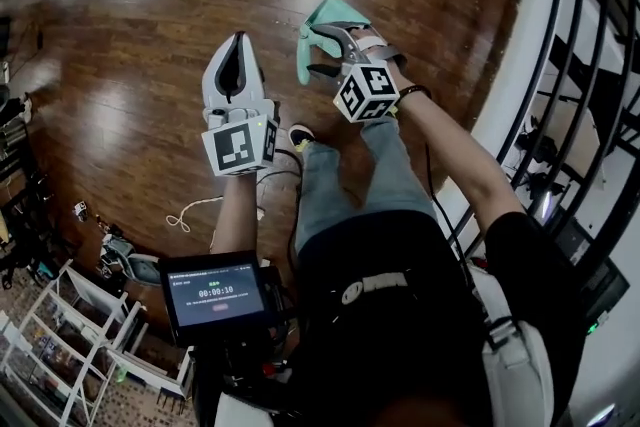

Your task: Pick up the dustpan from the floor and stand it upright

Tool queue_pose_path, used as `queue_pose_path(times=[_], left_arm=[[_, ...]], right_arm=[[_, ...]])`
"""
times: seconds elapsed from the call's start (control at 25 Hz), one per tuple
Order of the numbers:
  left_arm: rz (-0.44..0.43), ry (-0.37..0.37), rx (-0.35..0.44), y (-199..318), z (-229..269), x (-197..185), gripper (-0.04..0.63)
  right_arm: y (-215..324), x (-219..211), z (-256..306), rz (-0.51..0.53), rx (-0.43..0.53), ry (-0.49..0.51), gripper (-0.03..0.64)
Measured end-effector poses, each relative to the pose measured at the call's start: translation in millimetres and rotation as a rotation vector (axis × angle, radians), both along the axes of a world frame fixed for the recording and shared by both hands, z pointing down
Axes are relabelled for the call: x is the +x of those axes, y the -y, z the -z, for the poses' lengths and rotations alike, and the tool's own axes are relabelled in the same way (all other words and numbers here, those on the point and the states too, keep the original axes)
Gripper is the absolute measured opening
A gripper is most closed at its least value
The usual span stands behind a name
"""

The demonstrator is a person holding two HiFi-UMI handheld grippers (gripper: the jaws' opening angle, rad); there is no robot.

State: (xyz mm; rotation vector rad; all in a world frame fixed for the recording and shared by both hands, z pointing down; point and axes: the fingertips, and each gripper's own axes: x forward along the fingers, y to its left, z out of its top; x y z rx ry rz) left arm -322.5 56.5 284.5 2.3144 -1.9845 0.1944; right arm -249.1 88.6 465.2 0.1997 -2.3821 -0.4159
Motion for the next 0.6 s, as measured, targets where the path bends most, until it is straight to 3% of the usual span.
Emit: queue_pose_path(times=[0.16, 0.24, 0.32, 0.4, 0.48, 0.6], left_arm=[[-0.005, 0.024, 0.041, 21, 23, 22, 0.02], [0.001, 0.02, 0.05, 27, 36, 35, 0.02], [-0.001, 0.019, 0.066, 33, 47, 51, 0.02], [-0.012, 0.035, 0.076, 31, 58, 76, 0.02], [-0.032, 0.053, 0.073, 27, 71, 103, 0.02], [-0.058, 0.067, 0.072, 34, 88, 129, 0.019]], right_arm=[[47, 24, 87, -0.118, -0.194, 0.328, 0.249], [75, 48, 133, -0.199, -0.347, 0.545, 0.235], [101, 76, 166, -0.265, -0.433, 0.718, 0.224], [112, 108, 181, -0.323, -0.441, 0.781, 0.139], [109, 137, 186, -0.373, -0.427, 0.774, 0.004], [105, 159, 192, -0.397, -0.471, 0.791, 0.003]])
